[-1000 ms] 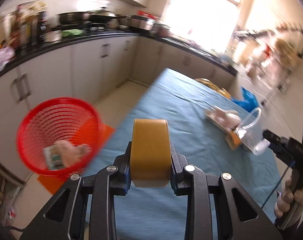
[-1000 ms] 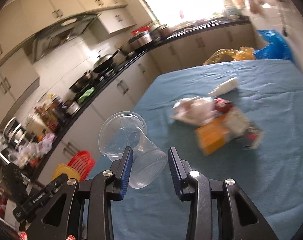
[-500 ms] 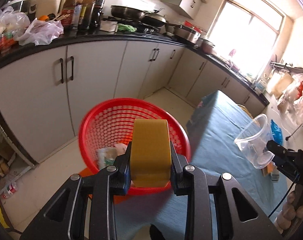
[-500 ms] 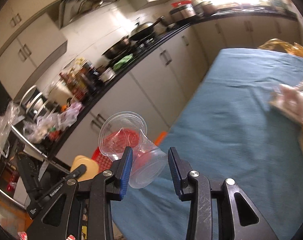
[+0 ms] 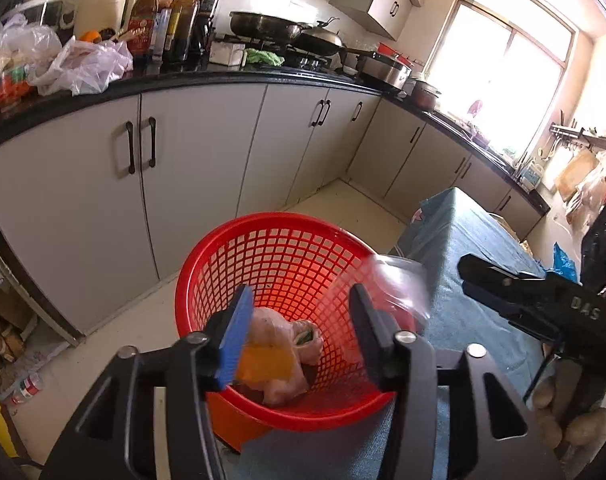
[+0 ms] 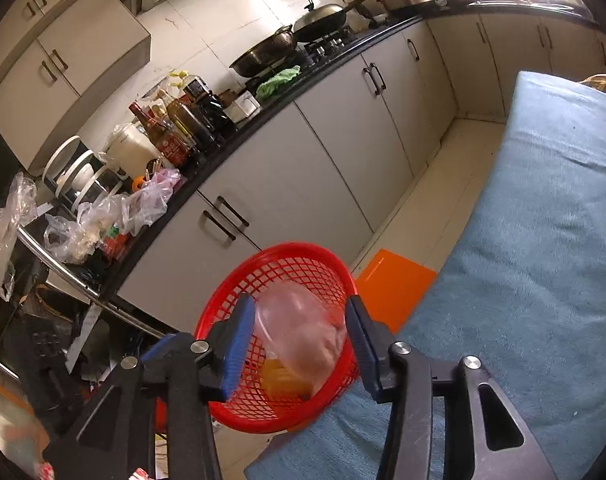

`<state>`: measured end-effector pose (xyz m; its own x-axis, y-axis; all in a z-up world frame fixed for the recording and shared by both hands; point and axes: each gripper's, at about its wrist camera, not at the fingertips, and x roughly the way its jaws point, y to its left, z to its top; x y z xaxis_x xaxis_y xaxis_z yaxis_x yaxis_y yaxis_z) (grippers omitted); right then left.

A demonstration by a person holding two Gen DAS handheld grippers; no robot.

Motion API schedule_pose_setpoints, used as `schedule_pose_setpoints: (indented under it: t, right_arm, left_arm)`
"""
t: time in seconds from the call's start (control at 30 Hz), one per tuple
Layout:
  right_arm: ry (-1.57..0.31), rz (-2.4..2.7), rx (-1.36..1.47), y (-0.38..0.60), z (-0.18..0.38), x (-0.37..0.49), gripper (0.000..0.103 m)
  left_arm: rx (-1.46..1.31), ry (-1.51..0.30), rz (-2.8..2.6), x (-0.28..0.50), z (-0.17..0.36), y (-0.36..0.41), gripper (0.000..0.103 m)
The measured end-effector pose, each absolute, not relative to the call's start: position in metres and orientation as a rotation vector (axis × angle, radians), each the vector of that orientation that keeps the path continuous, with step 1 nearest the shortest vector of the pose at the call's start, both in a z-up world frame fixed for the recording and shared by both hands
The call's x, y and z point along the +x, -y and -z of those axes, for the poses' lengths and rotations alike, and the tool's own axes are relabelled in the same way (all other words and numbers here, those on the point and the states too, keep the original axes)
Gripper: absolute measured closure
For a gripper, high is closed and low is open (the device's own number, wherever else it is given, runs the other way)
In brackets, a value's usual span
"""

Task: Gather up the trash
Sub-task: 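Carry tape roll and cup to red basket and release both, then move both open tools back over the table toward the remaining trash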

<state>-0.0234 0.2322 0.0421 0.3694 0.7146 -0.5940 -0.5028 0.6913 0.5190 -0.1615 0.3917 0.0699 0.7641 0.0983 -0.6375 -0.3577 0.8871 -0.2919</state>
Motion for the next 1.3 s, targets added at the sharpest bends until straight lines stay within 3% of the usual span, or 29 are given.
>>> schedule_pose_setpoints:
  t: [1.03,1.3]
  right_arm:
    - [-0.722,-0.565,0.306,-0.071,-0.060,-0.097,0.031]
    - [-0.767,-0.483,0.302,-0.015,-0.044,-0.109,0.030]
  left_arm:
    - [-0.110,-0.598,-0.294,-0.192,-0.113,-0.277,0.031]
    - [-0.125,-0.633,-0.160,-0.186,-0.116,-0.245,0.026]
